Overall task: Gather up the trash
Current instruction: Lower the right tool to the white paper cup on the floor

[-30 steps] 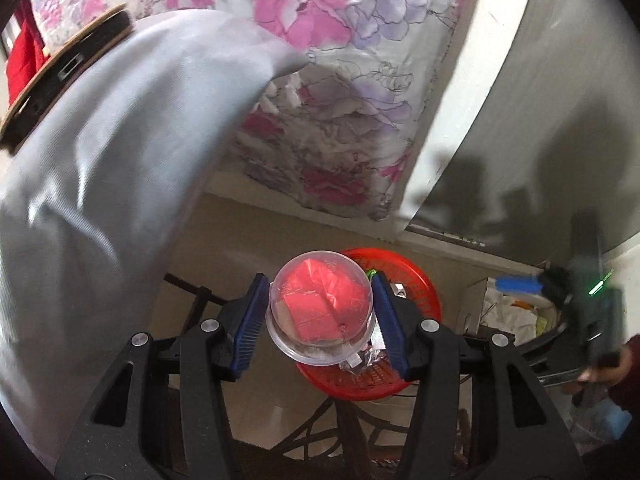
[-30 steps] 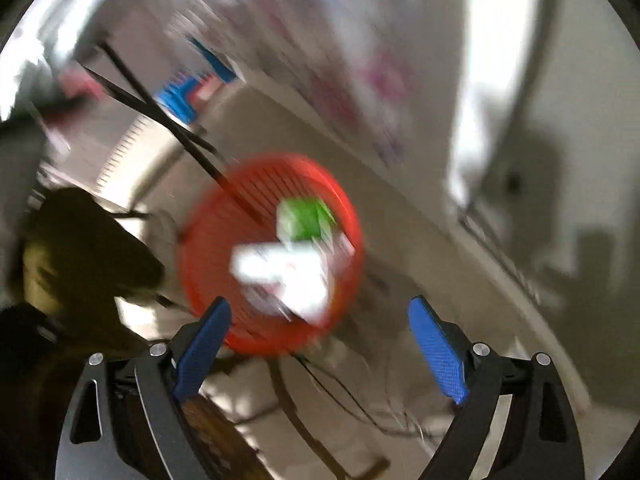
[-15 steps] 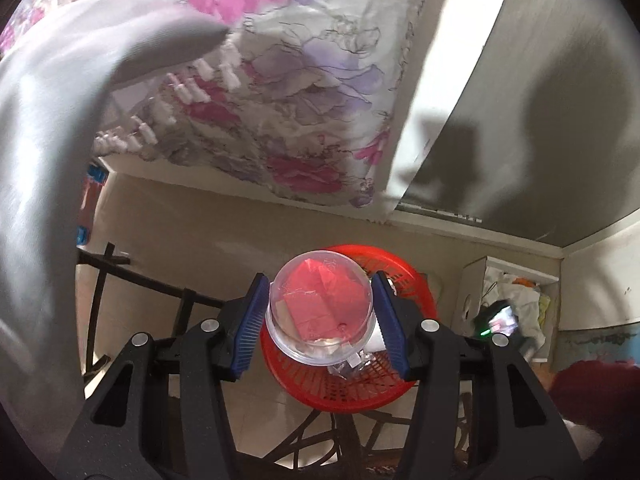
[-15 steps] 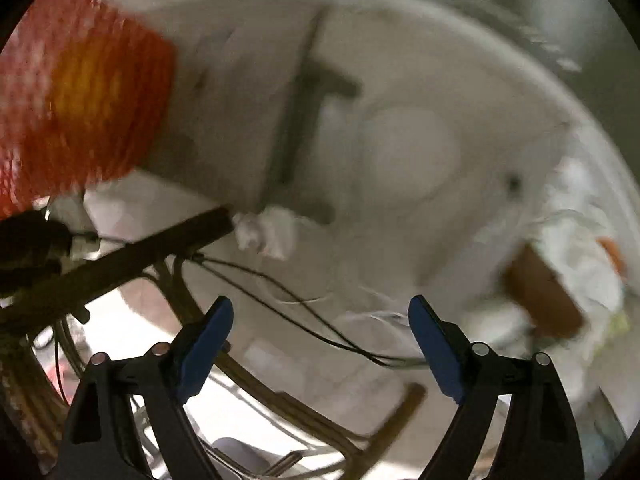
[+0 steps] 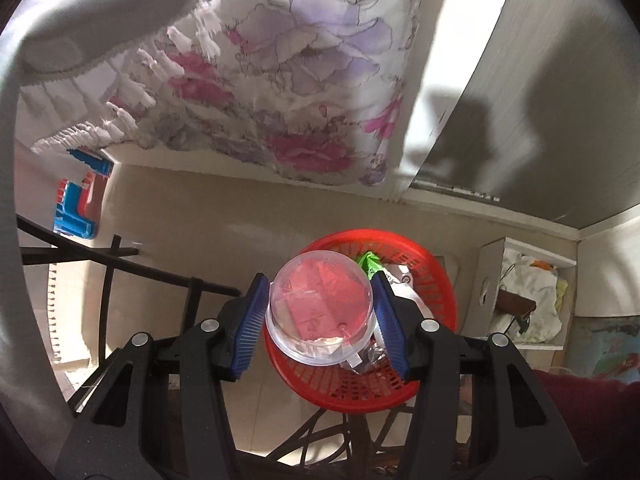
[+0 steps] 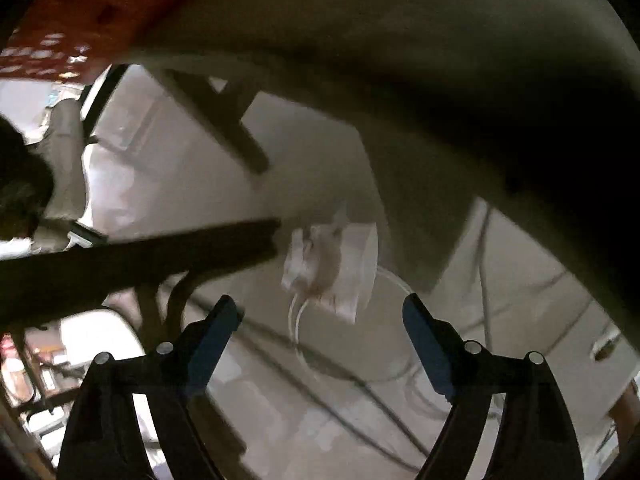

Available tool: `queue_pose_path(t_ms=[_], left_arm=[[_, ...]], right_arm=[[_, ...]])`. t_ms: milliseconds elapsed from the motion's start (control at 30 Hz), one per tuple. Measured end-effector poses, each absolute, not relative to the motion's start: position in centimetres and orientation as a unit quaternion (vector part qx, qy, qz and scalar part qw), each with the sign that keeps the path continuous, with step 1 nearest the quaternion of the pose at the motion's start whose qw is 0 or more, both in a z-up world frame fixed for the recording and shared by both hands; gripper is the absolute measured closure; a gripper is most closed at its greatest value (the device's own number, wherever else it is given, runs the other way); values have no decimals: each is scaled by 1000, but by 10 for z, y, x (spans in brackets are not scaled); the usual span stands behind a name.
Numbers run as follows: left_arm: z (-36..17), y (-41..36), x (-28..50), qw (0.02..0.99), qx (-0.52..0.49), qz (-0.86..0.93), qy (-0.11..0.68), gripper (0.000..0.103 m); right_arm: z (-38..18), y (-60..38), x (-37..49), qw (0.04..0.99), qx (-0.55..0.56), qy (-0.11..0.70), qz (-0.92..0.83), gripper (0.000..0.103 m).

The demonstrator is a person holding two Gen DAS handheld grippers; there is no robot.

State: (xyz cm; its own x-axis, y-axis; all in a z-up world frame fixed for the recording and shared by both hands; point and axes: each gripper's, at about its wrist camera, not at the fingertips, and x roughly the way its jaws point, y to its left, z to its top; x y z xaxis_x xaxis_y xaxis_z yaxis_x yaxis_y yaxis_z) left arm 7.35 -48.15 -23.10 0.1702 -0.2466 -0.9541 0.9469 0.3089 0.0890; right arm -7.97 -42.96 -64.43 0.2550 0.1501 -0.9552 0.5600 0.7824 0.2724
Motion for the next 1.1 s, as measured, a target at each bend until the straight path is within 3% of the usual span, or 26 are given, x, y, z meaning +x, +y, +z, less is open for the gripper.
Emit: queue_pose_path(t_ms=[167, 333, 433, 533, 667, 867, 933, 967, 1000, 1100], left_arm=[[-229, -480, 75, 668, 378, -443, 462, 50], [-231, -479, 73, 665, 380, -446, 464, 50], [-240, -481, 73, 658, 383, -443, 474, 50], [-242, -482, 74, 655, 381, -443, 478, 50], [-246, -483, 72, 651, 387, -444, 479, 50], [-245, -486, 69, 652, 394, -441, 475, 50], [-243, -485, 67, 653, 396, -441, 471, 50], [-243, -484, 66, 654, 398, -441, 470, 50], [-243, -484, 66, 654, 398, -441, 469, 50], [-241, -483, 67, 655, 394, -441, 470, 50]], right_arm=[[-649, -403, -64, 752, 198, 610, -153, 19], [-649, -393, -68, 750, 179, 615, -164, 18], [-646, -397, -69, 745, 208, 614, -156, 22], [-648, -394, -85, 737, 262, 610, -130, 37], [-669, -396, -91, 711, 320, 605, -162, 37], [-685, -393, -76, 719, 314, 602, -146, 38], [-687, -393, -76, 724, 329, 593, -127, 67], [-686, -391, -75, 722, 342, 592, -107, 95], [-682, -389, -74, 725, 337, 593, -98, 103], [-665, -381, -76, 738, 306, 597, -78, 103]])
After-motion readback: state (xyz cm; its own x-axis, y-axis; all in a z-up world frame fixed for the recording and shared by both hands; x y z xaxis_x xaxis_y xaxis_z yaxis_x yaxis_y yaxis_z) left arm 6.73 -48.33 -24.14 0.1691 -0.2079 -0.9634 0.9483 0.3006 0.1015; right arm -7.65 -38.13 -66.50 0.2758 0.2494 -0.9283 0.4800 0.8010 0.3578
